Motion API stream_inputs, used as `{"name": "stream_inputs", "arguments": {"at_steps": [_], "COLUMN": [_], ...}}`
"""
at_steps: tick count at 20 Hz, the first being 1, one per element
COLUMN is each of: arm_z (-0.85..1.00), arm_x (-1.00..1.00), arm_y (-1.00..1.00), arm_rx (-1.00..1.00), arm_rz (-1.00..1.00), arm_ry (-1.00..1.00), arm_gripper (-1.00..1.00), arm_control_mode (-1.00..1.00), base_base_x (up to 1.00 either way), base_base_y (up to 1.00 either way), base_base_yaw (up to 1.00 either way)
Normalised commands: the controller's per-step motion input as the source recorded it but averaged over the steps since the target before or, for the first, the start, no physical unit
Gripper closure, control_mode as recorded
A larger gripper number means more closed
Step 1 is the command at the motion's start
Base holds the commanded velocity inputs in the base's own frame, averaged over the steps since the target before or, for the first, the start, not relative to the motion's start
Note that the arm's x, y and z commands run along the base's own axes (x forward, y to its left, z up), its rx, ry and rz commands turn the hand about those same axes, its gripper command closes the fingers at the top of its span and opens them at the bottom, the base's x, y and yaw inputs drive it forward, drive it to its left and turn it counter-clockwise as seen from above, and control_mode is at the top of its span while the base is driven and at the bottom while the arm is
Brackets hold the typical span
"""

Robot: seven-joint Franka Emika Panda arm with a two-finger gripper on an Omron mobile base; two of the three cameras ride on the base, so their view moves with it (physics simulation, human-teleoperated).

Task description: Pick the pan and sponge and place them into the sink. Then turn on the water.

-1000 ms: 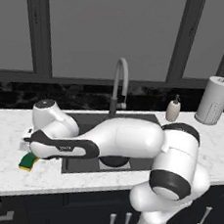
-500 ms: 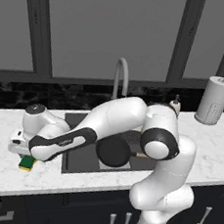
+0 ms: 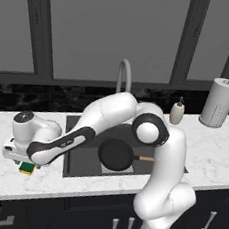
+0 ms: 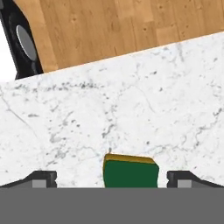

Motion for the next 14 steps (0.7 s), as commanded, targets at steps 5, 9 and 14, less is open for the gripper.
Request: {"name": "stream_inputs", "arguments": {"at_steps": [5, 9, 14], "arm_z": [-0.35, -0.31, -0.36], "arm_x": [0.41, 0.43, 0.24], "arm_y": [0.0, 0.0, 0.0], "arm_rx": [0.0, 0.0, 0.0], "arm_rz": [0.0, 0.0, 0.0], "arm_ry": [-0.01, 0.0, 0.0], "arm_gripper": [-1.0, -1.0, -1.0], "arm_control_mode": [-1.0, -1.0, -1.0], "base_base_x": [0.0, 0.0, 0.0], "base_base_y": [0.0, 0.0, 0.0], "base_base_yaw": [0.0, 0.0, 0.0]}}
